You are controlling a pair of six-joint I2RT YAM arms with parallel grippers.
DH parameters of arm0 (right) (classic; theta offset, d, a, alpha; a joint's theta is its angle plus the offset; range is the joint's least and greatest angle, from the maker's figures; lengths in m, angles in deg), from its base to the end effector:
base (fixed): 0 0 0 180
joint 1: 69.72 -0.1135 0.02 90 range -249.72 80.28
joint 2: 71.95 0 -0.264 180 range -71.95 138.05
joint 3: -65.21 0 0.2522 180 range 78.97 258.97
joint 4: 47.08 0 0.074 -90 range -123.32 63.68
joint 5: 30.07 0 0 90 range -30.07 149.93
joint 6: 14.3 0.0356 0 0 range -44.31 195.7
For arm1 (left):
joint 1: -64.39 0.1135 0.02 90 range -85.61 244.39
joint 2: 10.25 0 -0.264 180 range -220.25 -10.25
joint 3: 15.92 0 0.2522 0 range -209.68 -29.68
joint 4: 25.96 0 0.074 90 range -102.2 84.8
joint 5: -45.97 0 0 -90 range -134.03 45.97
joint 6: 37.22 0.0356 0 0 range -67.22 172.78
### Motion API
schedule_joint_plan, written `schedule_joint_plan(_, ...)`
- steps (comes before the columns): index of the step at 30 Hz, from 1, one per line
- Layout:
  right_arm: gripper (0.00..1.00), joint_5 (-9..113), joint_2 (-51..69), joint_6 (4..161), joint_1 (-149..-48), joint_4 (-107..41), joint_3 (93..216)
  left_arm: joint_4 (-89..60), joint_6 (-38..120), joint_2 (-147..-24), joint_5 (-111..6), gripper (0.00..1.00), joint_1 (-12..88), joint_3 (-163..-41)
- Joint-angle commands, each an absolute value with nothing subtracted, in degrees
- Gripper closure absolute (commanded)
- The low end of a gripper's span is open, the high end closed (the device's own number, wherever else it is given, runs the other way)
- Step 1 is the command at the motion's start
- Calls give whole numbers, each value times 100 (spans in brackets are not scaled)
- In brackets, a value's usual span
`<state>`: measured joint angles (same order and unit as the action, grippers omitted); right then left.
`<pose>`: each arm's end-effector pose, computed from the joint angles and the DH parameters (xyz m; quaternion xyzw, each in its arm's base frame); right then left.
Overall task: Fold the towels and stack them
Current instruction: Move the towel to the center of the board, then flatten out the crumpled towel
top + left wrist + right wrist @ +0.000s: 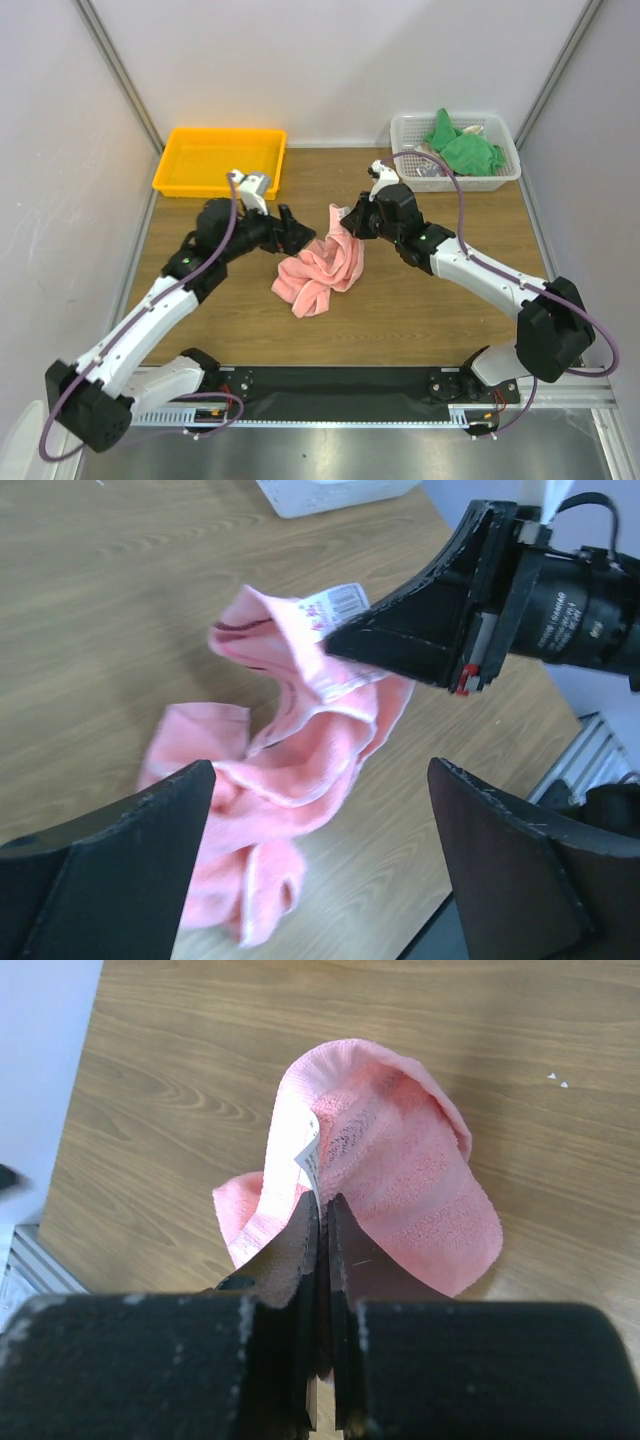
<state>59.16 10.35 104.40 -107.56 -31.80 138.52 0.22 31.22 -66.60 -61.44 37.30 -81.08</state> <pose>0.2632 0.2051 0.2907 -0.0706 0.8370 0.3024 0.4506 0.1963 -0.1124 0.3397 0.1279 0.7912 -0.3523 0.4832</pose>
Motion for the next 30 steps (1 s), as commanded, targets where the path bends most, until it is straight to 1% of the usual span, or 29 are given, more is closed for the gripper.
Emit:
schedule_joint_plan(1,100,5985,909,10602,-10707,-3595,13961,-964,2344,-7035,-5144,8,3224,-7864)
schedule_joint_plan(3,100,5985,830,10602,-10646,-3586,13926,-1158,2290,-7333,-4731,9,2776,-7916)
schedule_joint_plan(4,100,5967,768,10576,-10620,-3604,13917,-1176,2281,-7422,-4198,13,2635,-7986)
schedule_joint_plan(5,100,5941,724,10532,-10585,-3604,13908,-1159,2264,-7528,-4001,14,2408,-8057)
schedule_joint_plan(7,100,5914,654,10505,-10558,-3621,13865,-1141,2106,-7852,-3623,17,2239,-8276)
schedule_joint_plan(11,100,5941,443,10505,-10523,-3788,13689,-1194,1623,-8345,-3464,23,2159,-8400)
schedule_joint_plan(15,100,5853,390,10566,-10496,-3903,13601,-1411,1245,-8566,-3349,23,2107,-8348)
schedule_joint_plan(20,100,5774,478,10602,-10496,-3947,13601,-1967,1279,-8592,-3515,24,2080,-8295)
schedule_joint_plan(22,100,5800,486,10610,-10488,-3938,13610,-2028,1288,-8610,-3472,26,2063,-8277)
schedule_joint_plan(23,100,5826,478,10619,-10479,-3947,13601,-2055,1271,-8618,-3437,28,2071,-8268)
schedule_joint_plan(24,100,5844,478,10637,-10479,-3938,13601,-2055,1244,-8627,-3375,32,2071,-8242)
schedule_joint_plan(26,100,5862,469,10672,-10461,-3938,13601,-2186,1200,-8627,-3366,35,2071,-8181)
schedule_joint_plan(29,100,5783,425,10742,-10426,-3955,13574,-2687,1322,-8671,-3629,43,2063,-8049)
schedule_joint_plan(30,100,5748,408,10760,-10409,-3964,13574,-2827,1471,-8715,-3725,49,2062,-7988)
